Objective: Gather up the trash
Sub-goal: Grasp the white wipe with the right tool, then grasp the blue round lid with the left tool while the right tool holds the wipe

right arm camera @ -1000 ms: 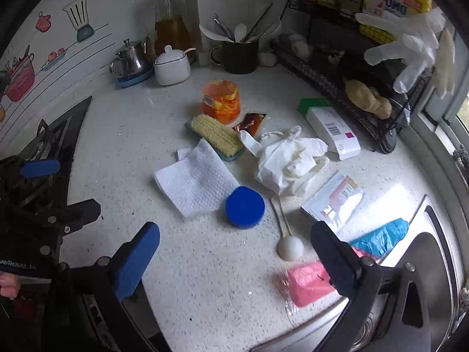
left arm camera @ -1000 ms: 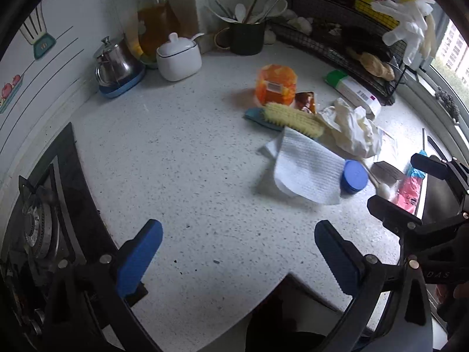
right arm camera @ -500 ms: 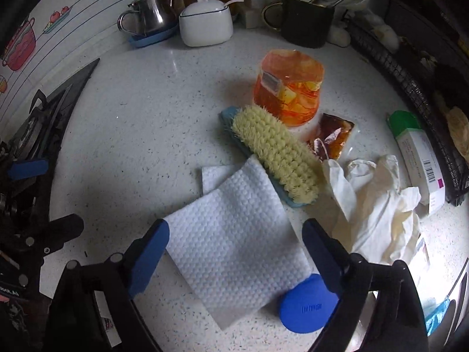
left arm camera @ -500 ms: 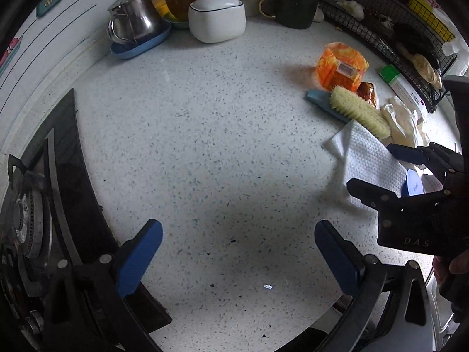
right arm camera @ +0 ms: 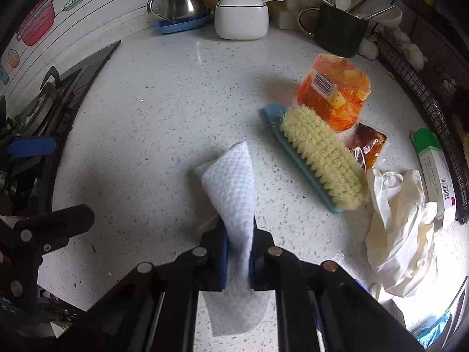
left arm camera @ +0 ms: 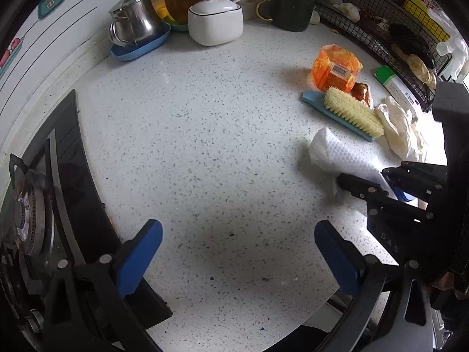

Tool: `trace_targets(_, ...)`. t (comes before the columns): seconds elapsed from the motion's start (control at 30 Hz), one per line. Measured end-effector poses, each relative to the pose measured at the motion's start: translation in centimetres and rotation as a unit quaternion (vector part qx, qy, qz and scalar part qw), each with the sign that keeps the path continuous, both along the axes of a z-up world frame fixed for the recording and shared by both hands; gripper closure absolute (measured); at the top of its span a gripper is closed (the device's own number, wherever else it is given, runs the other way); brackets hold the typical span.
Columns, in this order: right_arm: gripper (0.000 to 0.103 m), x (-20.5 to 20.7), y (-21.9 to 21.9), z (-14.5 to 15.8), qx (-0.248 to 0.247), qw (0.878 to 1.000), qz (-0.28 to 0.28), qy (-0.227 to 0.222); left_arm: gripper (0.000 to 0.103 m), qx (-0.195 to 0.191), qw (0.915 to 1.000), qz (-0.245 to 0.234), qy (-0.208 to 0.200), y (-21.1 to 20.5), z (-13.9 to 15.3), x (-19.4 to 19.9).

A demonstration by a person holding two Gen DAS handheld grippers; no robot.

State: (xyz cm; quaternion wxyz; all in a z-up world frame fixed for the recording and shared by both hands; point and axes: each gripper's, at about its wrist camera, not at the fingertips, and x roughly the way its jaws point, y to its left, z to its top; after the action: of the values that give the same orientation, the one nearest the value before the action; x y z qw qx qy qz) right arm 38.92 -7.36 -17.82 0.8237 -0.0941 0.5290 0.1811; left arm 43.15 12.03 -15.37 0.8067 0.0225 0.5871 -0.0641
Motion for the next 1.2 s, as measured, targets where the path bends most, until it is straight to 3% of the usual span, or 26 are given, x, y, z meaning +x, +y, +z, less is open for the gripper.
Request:
trace_targets(0.07, 0.096, -0.6, -0.8, 0.4, 0.019, 1.0, -0.02, 0.006, 0.0, -0.003, 1.0, -0.009, -0.002, -0.7, 0.4, -0.1)
trace_targets(0.23, 0.096, -2.9, -5.2, 4.2, 0.042, 0.994, -0.092, -0.032, 0.0, -0.004, 0.9991, -0.04, -0.013, -3.3, 1.5, -0.3)
trace_targets(0.4, 0.096, -5.1, -11.0, 6.2, 0.045, 0.98, -0.188, -0.05, 0.0, -0.019, 0.9958, -0.088, -0.018, -7.3, 2.1, 0.0)
trace_targets(0.57, 0.096, -7.1, -14.6, 6.8, 0.035, 0.967, -0.248, -0.054, 0.0, -0.036, 0.9894, -0.14, -0.013, -11.9, 2.0, 0.9)
trace_targets(0.83, 0.096, -9.0, -17.6, 7.4, 0.033, 0.952, -0.298, -0.065, 0.0, -0.05, 0.9757, -0.213, 0.002, -17.9, 0.6, 2.1)
trace_targets(1.2, 0.096, -8.7, -18.9, 6.1, 0.033, 0.944, -0.324, -0.054, 0.002, -0.024, 0.9713, -0.235, 0.025, -21.0, -2.7, 4.3)
